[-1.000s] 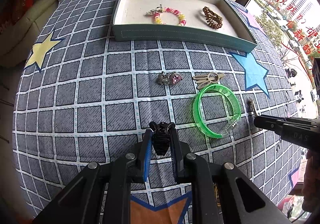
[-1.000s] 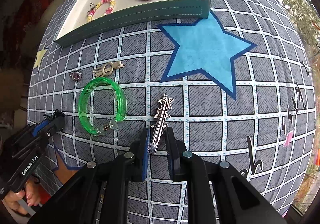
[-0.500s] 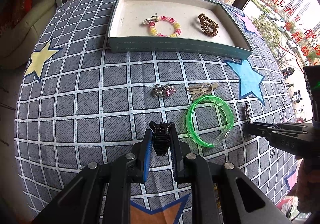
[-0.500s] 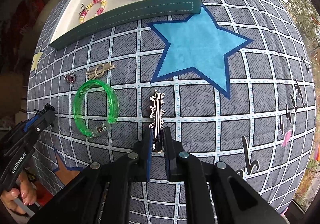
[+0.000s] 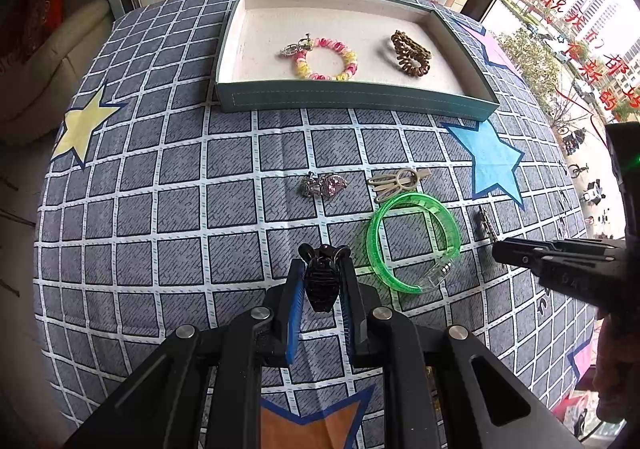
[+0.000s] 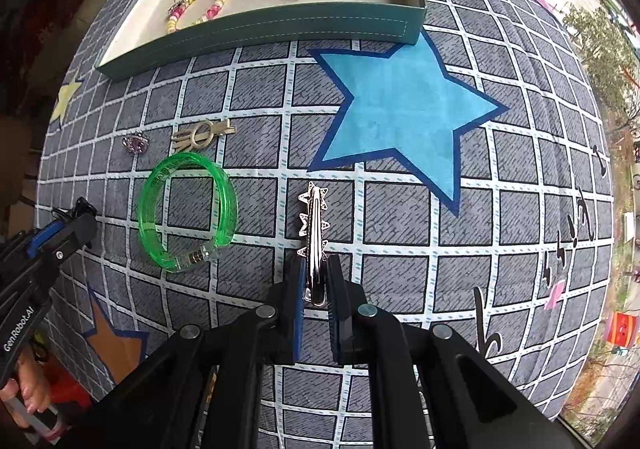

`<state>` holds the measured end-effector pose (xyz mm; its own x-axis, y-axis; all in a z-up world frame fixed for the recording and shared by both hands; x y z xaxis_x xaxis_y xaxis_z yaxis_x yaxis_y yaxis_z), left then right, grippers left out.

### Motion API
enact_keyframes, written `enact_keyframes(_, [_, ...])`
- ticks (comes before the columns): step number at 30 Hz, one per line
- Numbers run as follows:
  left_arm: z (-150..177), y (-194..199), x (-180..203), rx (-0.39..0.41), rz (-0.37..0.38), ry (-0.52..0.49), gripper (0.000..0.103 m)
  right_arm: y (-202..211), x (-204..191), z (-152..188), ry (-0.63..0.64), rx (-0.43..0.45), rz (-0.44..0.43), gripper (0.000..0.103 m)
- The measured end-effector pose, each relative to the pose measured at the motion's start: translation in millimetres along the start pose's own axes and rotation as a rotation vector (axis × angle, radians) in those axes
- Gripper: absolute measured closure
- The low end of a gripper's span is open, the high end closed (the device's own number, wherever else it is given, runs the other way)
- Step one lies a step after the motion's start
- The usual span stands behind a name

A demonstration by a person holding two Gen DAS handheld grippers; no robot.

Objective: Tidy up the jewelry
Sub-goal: 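Lift the claw clip with the left tool while the right tool lifts the barrette, then carry the claw clip and barrette over the white tray with both tools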

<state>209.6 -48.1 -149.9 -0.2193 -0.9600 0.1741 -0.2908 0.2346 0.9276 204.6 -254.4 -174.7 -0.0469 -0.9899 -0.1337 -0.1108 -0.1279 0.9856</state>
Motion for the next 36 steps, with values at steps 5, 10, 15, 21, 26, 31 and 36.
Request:
enact_keyframes(5, [-8,9,-1,0.013,-0.003,-0.002,0.074,25,25,-12,-0.067,0.036,-0.089,0.092])
enact_keyframes(10, [-22,19,-2,0.037,-0.002,-0.015,0.074,49,31,-28,-0.083,0.089,-0.132,0.093])
enact_keyframes(15, [-41,25,-5,0.062,-0.005,-0.011,0.074,68,33,-51,-0.089,0.132,-0.176,0.093])
enact_keyframes(21, [-68,24,-9,0.082,-0.009,0.006,0.074,79,30,-79,-0.062,0.17,-0.183,0.093])
enact_keyframes(26, [-97,22,-11,0.112,-0.018,0.012,0.074,85,27,-108,-0.04,0.199,-0.181,0.093])
enact_keyframes(31, [-129,12,-10,0.136,-0.033,0.001,0.074,84,23,-140,-0.024,0.23,-0.182,0.093])
enact_keyframes(36, [-158,-6,-8,0.146,-0.053,-0.003,0.074,76,21,-170,-0.016,0.25,-0.181,0.093])
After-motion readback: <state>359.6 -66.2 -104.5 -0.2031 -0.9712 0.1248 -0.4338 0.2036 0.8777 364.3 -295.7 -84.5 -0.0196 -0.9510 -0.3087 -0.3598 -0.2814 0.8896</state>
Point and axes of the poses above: each gripper's, at about its wrist camera, not at the fingertips, and y roughly against the way its jaws point, x to its right, z to its underside, the point moved 1 cm from there along -y, roughly the way its jaws point, and after that the axes turned 1 degree about z, right-handed, at the moved point
